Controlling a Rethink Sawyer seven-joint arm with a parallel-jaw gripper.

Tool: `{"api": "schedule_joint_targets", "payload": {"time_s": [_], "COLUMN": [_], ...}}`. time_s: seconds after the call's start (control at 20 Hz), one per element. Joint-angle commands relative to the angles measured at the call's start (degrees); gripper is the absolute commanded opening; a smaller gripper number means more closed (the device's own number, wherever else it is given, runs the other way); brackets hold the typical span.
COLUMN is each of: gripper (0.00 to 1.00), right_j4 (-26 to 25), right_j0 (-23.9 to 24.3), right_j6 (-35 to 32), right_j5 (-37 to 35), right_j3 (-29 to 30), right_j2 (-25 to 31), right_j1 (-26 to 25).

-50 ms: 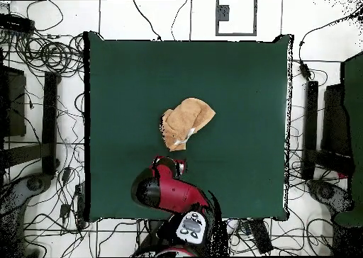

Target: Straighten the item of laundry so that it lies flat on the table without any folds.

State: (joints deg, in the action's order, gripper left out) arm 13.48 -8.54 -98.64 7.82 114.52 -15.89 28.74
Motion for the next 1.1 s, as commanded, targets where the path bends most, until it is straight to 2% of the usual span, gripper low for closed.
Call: {"api": "schedule_joint_targets", "payload": {"time_s": [0.05,0.35,0.5,0.7,0.9,0.95,1.1], "gripper": [1.00,1.00,1.00,1.00,1.00,1.00,1.00], "right_j4": [9.7,12.3,9.7,7.6,2.9,1.4,-0.9], "right_j0": [-2.5,-5.9,-6.4,-5.9,-3.9,-2.7,-1.5], "right_j6": [-21.3,-22.0,-21.0,-19.3,-17.2,-17.1,-16.6], "right_j5": [7.1,15.3,22.0,23.4,26.2,28.7,30.1], "right_j3": [2.6,2.7,2.1,1.3,-0.5,-2.3,-3.3], "right_j2": [-0.9,-4.8,-5.8,-6.0,-4.9,-3.7,-2.5], "right_j1": [2.2,1.8,1.0,0.9,1.3,-1.1,-1.7]}}
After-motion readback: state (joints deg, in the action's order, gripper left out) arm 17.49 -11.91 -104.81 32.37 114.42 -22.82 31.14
